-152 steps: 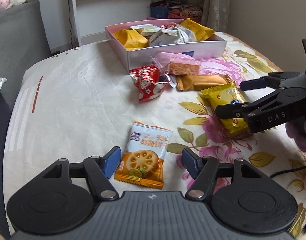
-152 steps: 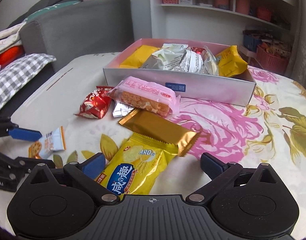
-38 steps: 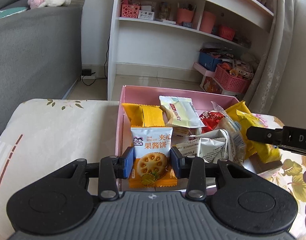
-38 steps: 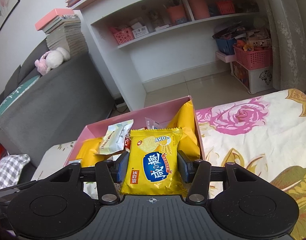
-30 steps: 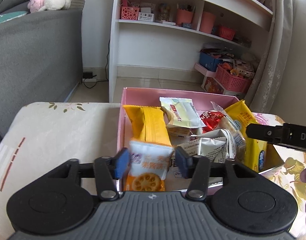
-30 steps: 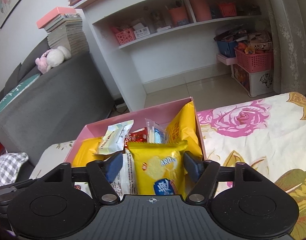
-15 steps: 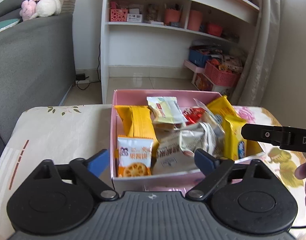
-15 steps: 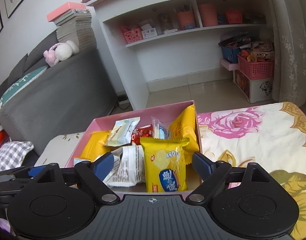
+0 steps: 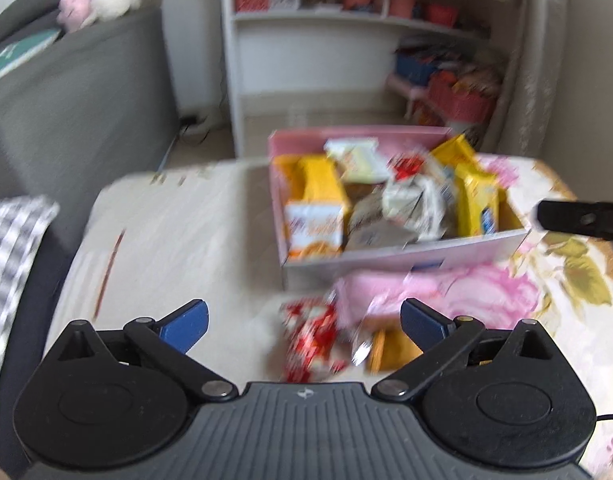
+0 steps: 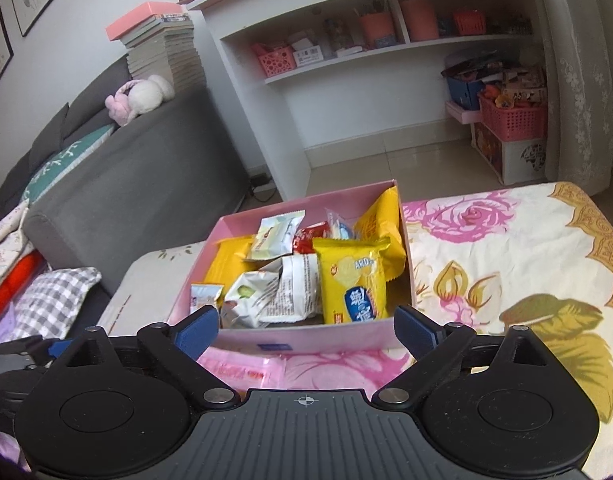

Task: Organize snacks
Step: 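Open both grippers to drop cookie and yellow packets into box, then close left gripper on red candy packet while right gripper closes on gold bar packet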

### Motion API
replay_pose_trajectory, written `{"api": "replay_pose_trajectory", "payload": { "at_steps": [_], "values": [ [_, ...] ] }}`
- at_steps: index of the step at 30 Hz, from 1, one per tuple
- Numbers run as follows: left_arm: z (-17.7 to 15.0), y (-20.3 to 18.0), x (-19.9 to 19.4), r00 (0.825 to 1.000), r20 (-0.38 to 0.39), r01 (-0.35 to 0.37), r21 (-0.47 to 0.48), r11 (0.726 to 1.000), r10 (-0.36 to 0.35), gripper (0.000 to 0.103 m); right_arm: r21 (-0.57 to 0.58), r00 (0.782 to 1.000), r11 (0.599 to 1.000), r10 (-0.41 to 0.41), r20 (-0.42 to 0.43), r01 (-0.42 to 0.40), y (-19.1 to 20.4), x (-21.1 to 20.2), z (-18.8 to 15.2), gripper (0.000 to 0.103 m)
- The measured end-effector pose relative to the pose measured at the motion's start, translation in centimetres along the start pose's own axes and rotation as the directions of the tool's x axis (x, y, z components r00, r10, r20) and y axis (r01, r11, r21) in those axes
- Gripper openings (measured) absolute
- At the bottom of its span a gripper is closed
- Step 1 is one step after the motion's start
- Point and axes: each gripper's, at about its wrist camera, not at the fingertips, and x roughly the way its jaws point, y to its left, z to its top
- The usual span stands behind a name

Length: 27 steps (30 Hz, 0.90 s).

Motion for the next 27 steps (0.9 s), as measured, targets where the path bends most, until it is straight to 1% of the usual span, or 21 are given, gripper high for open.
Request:
{"api": "replay_pose_trajectory", "payload": {
  "at_steps": [2, 5, 7, 9, 13, 17, 19, 23, 26, 27],
  "values": [
    [-0.6, 0.4, 0.2, 0.999, -0.035, -0.004, -0.033, 0.999, 0.003, 0.103, -0.004, 1.0, 1.0, 0.002, -0.001, -0.002, 0.0, -0.4, -0.6, 0.098],
    [-1.9, 1.2, 0.3, 0.999, -0.03, 0.023, -0.079, 0.997, -0.026, 0.102, -0.009, 1.0, 1.0, 0.005, -0.014, -0.005, -0.1, -0.5, -1.8, 0.098],
    [-2.3, 1.5, 0.3, 0.999, -0.042, 0.025, -0.085, 0.996, -0.028, 0.102, -0.019, 0.997, 0.999, -0.033, -0.069, 0.032, 0.0, 0.3, -2.4, 0.098],
    [-2.7, 1.7, 0.3, 0.999, -0.035, 0.032, -0.077, 0.996, -0.035, 0.102, -0.062, 0.991, 0.996, -0.065, -0.116, 0.059, 0.5, 0.9, -2.9, 0.098],
    [-3.5, 2.0, 0.7, 0.998, -0.037, 0.056, -0.062, 0.997, -0.058, 0.101, -0.175, 0.99, 0.983, -0.074, -0.123, 0.051, 1.9, 1.3, -4.1, 0.098],
    [-4.0, 2.1, 1.4, 0.998, -0.02, 0.058, -0.052, 0.997, -0.06, 0.099, -0.238, 0.987, 0.97, -0.079, -0.143, 0.044, 3.0, 2.0, -5.4, 0.098],
    [-4.3, 1.8, 1.6, 0.998, 0.001, 0.062, -0.031, 0.998, -0.062, 0.098, -0.263, 0.984, 0.964, -0.077, -0.158, 0.033, 3.3, 2.5, -6.0, 0.098],
    [-4.6, 0.8, 2.3, 0.995, 0.039, 0.09, 0.026, 0.996, -0.091, 0.088, -0.3, 0.983, 0.954, -0.032, -0.18, -0.024, 3.5, 3.6, -7.0, 0.098],
    [-4.6, 0.1, 2.7, 0.993, 0.056, 0.104, 0.04, 0.994, -0.107, 0.088, -0.333, 0.982, 0.942, -0.034, -0.188, -0.031, 3.7, 4.5, -7.6, 0.098],
    [-4.6, -0.1, 2.9, 0.993, 0.05, 0.105, 0.039, 0.994, -0.106, 0.084, -0.343, 0.981, 0.939, -0.034, -0.194, -0.035, 3.8, 4.9, -7.8, 0.098]
  ]
}}
